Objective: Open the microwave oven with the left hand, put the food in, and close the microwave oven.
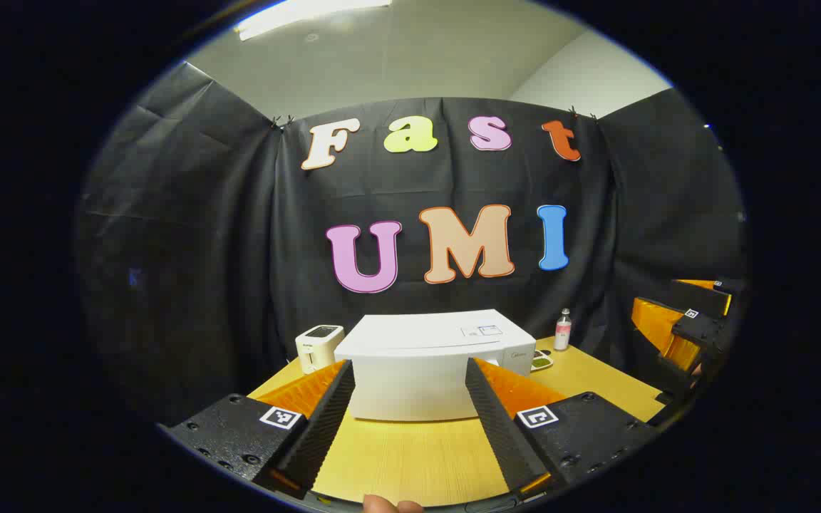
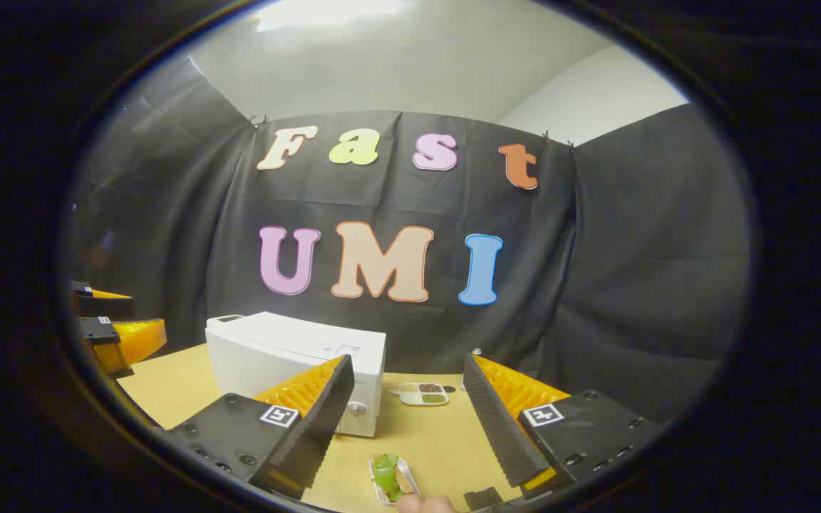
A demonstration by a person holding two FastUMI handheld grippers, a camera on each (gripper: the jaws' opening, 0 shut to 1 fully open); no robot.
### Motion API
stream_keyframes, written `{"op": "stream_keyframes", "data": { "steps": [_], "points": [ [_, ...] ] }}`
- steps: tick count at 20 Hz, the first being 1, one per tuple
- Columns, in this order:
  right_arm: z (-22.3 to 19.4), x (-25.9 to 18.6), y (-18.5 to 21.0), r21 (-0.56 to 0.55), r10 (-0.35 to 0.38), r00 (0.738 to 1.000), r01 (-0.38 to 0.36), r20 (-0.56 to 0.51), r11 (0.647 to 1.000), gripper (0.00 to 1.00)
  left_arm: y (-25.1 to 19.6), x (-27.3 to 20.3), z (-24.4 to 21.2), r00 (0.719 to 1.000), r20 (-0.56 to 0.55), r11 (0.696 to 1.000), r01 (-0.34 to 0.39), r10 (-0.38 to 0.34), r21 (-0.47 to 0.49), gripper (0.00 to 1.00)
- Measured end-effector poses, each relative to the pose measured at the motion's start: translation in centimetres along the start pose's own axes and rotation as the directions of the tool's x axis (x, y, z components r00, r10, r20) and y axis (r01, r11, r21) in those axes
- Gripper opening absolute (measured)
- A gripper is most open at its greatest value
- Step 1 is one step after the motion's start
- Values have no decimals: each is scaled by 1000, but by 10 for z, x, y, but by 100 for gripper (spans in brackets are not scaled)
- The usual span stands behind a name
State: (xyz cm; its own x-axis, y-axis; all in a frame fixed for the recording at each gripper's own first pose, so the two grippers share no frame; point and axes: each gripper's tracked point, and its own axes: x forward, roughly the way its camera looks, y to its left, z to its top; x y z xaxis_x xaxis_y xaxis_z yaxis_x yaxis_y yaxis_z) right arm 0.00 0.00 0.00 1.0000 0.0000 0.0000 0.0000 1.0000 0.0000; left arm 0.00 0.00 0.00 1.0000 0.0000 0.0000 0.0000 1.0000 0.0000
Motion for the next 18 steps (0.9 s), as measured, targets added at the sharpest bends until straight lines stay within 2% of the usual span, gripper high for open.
{"op": "stream_keyframes", "data": {
  "steps": [15,16,17,18],
  "points": [
    [-8,0,4,-34,34,999,-35,-11,999,97,-4,-2,-18,999,-33,1000,7,-7,7,94],
    [-9,0,3,-39,33,999,-33,-12,999,97,-3,-2,-19,999,-35,1000,5,-4,16,92],
    [-10,-1,2,-40,33,999,-34,-13,999,97,-4,-2,-19,999,-37,1000,4,-3,22,94],
    [-10,-1,2,-37,34,999,-34,-14,999,97,-4,0,-18,999,-37,1000,5,-4,24,92]
  ]
}}
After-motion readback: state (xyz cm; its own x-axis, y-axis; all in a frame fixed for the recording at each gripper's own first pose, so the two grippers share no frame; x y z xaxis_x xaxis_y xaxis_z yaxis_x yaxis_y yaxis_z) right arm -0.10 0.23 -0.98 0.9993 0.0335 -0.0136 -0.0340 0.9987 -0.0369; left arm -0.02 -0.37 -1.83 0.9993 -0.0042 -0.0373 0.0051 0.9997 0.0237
